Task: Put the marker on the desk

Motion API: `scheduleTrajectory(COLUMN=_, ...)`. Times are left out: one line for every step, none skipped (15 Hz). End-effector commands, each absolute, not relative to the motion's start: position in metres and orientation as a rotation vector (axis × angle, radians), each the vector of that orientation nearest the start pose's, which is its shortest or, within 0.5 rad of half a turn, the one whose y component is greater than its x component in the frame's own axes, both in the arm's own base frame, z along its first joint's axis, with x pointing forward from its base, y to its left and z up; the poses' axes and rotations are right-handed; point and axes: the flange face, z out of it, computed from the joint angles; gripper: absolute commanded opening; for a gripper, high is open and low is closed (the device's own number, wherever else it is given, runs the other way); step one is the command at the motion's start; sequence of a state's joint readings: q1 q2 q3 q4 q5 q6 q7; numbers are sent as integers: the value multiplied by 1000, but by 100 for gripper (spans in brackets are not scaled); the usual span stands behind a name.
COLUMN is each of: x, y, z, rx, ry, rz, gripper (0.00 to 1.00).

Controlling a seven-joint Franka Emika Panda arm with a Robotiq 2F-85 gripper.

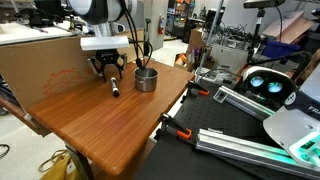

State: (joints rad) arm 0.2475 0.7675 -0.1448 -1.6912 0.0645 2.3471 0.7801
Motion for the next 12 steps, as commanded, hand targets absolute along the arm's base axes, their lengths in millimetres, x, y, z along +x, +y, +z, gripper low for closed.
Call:
scheduleTrajectory(x=666, y=79, z=146, rx=-3068, ry=1109, rz=117, gripper=98)
scheduleTrajectory(x=667, y=79, z=148, rx=-3070, ry=1101, rz=113, gripper=100)
scheduleTrajectory(x=667, y=80, z=150, rx=-3068, ry=1098, rz=113, gripper=100)
scheduleTrajectory(x=667, y=80, z=153, rx=-3065, ry=1092, rz=112, gripper=100)
scheduleTrajectory(x=667, y=82, z=157, rx=-3059, ry=1082, rz=110, gripper=100)
scheduleTrajectory(x=666, y=83, z=160, rx=-3056, ry=1079, rz=113, gripper=100)
scheduleTrajectory(x=664, y=84, z=163, rx=-3055, ry=1069, rz=118, gripper=100)
scheduleTrajectory(x=662, y=87, z=167, rx=-3057, ry=1058, rz=120, gripper=100)
scheduleTrajectory(x=660, y=89, z=174, rx=-3052, ry=1040, rz=117, gripper=100)
scheduleTrajectory(x=658, y=92, z=182, rx=-3044, ry=1021, rz=109, gripper=100)
scheduleTrajectory(x=655, y=96, z=194, rx=-3036, ry=990, rz=88, gripper=100)
scheduleTrajectory(x=651, y=100, z=208, rx=-3029, ry=959, rz=63, gripper=100)
